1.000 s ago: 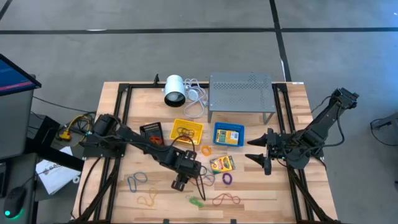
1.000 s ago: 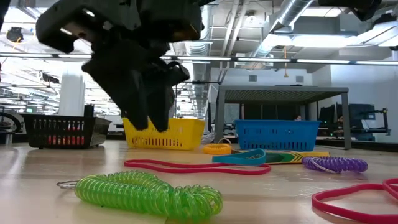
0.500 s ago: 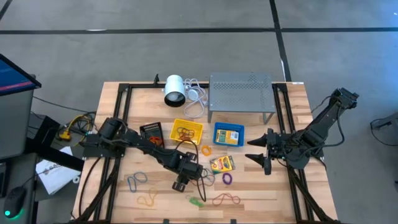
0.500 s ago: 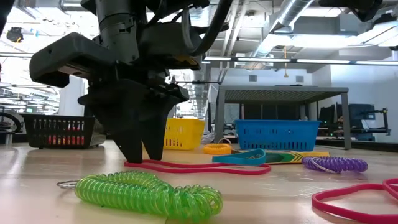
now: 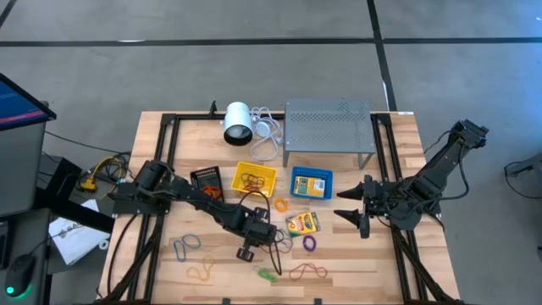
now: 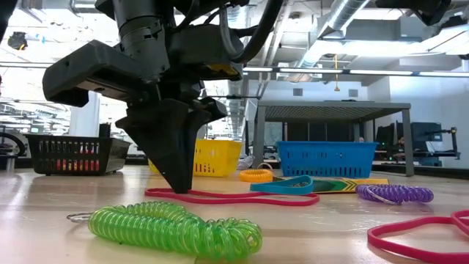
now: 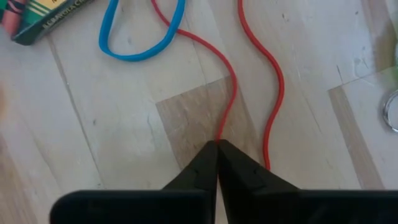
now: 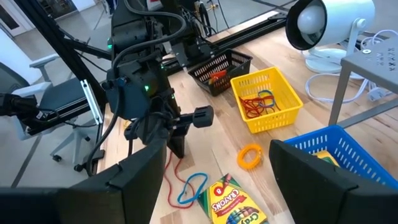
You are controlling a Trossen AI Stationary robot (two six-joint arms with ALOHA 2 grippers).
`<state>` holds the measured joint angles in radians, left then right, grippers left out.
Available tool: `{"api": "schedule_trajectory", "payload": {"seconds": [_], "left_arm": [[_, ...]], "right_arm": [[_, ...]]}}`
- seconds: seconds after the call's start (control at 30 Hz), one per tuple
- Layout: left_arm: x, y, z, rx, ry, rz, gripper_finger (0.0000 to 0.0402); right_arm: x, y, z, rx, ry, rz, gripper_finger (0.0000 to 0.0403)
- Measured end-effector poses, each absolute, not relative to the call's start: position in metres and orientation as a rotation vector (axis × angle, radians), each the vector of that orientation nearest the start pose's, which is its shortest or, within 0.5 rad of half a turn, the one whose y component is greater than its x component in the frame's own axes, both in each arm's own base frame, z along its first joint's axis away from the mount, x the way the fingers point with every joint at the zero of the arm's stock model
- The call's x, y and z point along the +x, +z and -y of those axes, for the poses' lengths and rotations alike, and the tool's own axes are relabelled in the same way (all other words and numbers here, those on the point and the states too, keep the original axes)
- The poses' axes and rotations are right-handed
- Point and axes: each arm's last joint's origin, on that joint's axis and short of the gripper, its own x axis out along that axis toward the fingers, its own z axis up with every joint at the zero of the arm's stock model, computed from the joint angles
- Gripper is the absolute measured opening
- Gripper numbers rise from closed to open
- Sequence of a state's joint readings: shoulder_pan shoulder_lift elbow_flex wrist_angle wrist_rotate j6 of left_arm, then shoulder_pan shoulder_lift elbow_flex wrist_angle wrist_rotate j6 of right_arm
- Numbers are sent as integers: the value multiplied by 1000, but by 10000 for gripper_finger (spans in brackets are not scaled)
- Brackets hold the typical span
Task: Pick & Place Office Desk Supplies
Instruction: Put the red rubber band into the yellow bin
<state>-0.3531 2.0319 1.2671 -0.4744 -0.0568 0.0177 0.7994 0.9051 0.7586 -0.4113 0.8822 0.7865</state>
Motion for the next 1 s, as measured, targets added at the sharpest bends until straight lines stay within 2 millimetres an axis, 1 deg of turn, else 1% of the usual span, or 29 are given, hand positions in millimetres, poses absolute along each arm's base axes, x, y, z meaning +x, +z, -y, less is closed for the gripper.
{"api": "schedule_trajectory", "payload": {"seconds": [0.1, 0.2, 0.3, 0.43, 0.53, 0.67, 0.87, 1.0], "left_arm": [[363, 122, 132, 266, -265, -1224, 1], [360, 130, 132, 253, -259, -1229, 1], [351, 140, 129, 252, -243, -1263, 0], [347, 173, 128, 219, -228, -1176, 0], [342, 186, 126, 195, -214, -1156, 0], [335, 210, 123, 173, -202, -1100, 0], [326, 235, 120, 135, -189, -1041, 0], [320, 245, 116, 144, -151, -1019, 0]], "right_arm": [[142, 289, -114, 363, -211, -317, 280], [142, 289, -115, 365, -201, -323, 280], [142, 289, -115, 366, -199, -324, 280], [142, 289, -115, 365, -200, -324, 280], [142, 289, -115, 366, -199, -324, 280], [142, 289, -115, 366, -199, -324, 280], [142, 289, -115, 366, -200, -324, 280], [142, 289, -115, 366, -200, -323, 280]]}}
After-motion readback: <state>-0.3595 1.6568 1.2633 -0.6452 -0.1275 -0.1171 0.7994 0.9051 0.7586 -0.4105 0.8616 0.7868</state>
